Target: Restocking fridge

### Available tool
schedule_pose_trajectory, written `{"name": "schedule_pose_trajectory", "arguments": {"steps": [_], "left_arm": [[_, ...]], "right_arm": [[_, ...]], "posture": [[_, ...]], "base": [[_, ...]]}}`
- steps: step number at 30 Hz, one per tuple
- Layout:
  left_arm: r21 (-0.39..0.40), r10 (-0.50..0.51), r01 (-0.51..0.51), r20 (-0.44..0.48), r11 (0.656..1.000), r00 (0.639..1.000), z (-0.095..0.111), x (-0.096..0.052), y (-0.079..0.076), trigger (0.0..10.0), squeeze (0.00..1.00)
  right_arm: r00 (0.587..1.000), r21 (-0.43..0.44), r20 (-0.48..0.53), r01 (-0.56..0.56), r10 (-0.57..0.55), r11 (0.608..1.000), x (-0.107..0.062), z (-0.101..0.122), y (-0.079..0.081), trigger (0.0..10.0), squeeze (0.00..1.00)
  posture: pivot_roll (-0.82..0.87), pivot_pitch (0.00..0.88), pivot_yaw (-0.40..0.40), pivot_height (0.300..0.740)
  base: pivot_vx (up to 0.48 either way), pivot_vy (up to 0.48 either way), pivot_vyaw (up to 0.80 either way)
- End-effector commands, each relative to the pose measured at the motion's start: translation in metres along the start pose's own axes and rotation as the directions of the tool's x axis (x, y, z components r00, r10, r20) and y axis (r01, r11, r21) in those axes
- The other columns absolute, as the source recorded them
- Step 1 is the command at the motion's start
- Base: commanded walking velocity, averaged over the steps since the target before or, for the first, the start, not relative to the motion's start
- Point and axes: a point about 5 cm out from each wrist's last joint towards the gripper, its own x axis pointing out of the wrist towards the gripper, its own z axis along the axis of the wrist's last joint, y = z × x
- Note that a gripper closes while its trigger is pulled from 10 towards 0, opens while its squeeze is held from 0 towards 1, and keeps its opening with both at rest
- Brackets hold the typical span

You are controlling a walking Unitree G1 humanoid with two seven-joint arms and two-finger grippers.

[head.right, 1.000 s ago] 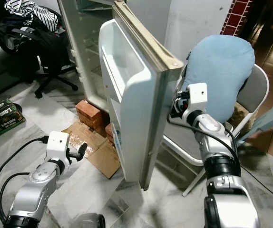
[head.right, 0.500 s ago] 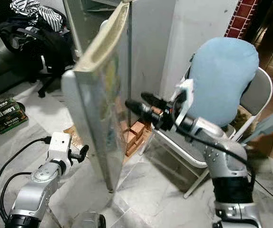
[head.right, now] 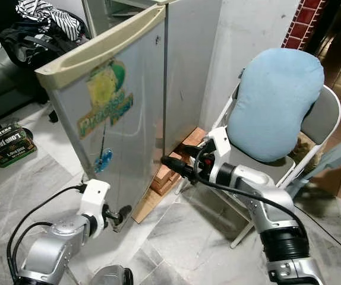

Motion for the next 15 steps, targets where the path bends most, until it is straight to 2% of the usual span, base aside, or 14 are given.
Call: {"name": "schedule_pose_trajectory", "arguments": {"steps": [1, 4, 5, 7, 9, 11, 12, 13, 15], "left_arm": [[-0.006, 0.098, -0.098, 0.047, 0.995, 0.994, 0.007, 0.000, 0.015, 10.0, 0.00], [-0.012, 0.214, -0.214, 0.096, 0.977, 0.972, 0.016, 0.001, 0.041, 10.0, 0.00], [0.005, 0.291, -0.293, 0.115, 0.956, 0.950, 0.022, 0.003, 0.063, 10.0, 0.00], [0.007, 0.361, -0.365, 0.130, 0.931, 0.923, 0.032, 0.006, 0.089, 10.0, 0.00], [-0.006, 0.401, -0.404, 0.144, 0.915, 0.905, 0.040, 0.008, 0.104, 10.0, 0.00], [0.007, 0.460, -0.467, 0.161, 0.884, 0.873, 0.053, 0.008, 0.124, 10.0, 0.00], [0.000, 0.486, -0.494, 0.177, 0.870, 0.856, 0.061, 0.006, 0.133, 10.0, 0.00], [-0.019, 0.532, -0.539, 0.197, 0.842, 0.824, 0.072, 0.001, 0.147, 10.0, 0.00], [-0.036, 0.574, -0.581, 0.215, 0.813, 0.790, 0.079, -0.005, 0.161, 10.0, 0.00]], "right_arm": [[0.992, -0.045, 0.020, 0.128, -0.127, 0.991, 0.002, 0.003, -0.012, 10.0, 0.00], [0.955, -0.051, 0.053, 0.293, -0.291, 0.955, -0.002, 0.001, -0.027, 10.0, 0.00], [0.924, -0.038, 0.077, 0.378, -0.375, 0.925, -0.005, 0.000, -0.033, 10.0, 0.00], [0.897, -0.014, 0.096, 0.436, -0.432, 0.900, -0.008, -0.002, -0.036, 10.0, 0.00], [0.885, -0.005, 0.113, 0.455, -0.451, 0.891, -0.009, -0.002, -0.036, 10.0, 0.00], [0.883, 0.009, 0.121, 0.456, -0.454, 0.890, -0.008, -0.005, -0.033, 10.0, 0.00], [0.884, 0.007, 0.128, 0.453, -0.450, 0.891, -0.008, -0.005, -0.031, 10.0, 0.00], [0.884, 0.004, 0.134, 0.451, -0.447, 0.893, -0.007, -0.006, -0.028, 10.0, 0.00], [0.881, 0.001, 0.139, 0.457, -0.452, 0.890, -0.008, -0.008, -0.026, 10.0, 0.00]], "posture": [[0.01, 0.000, 0.004, 0.740], [0.01, 0.000, -0.002, 0.740], [0.01, 0.000, -0.005, 0.740], [0.01, 0.000, -0.012, 0.740], [0.00, 0.000, -0.013, 0.740], [0.00, 0.000, -0.015, 0.740], [-0.01, 0.000, -0.012, 0.740], [-0.02, 0.000, -0.006, 0.740], [-0.02, 0.000, -0.003, 0.740]], "base": [[0.000, 0.000, 0.00], [0.000, 0.000, 0.00], [0.000, 0.000, 0.00], [0.000, 0.000, 0.00], [0.000, 0.000, 0.00], [0.000, 0.000, 0.00], [0.000, 0.000, 0.00], [0.000, 0.000, 0.00], [0.000, 0.000, 0.00]]}}
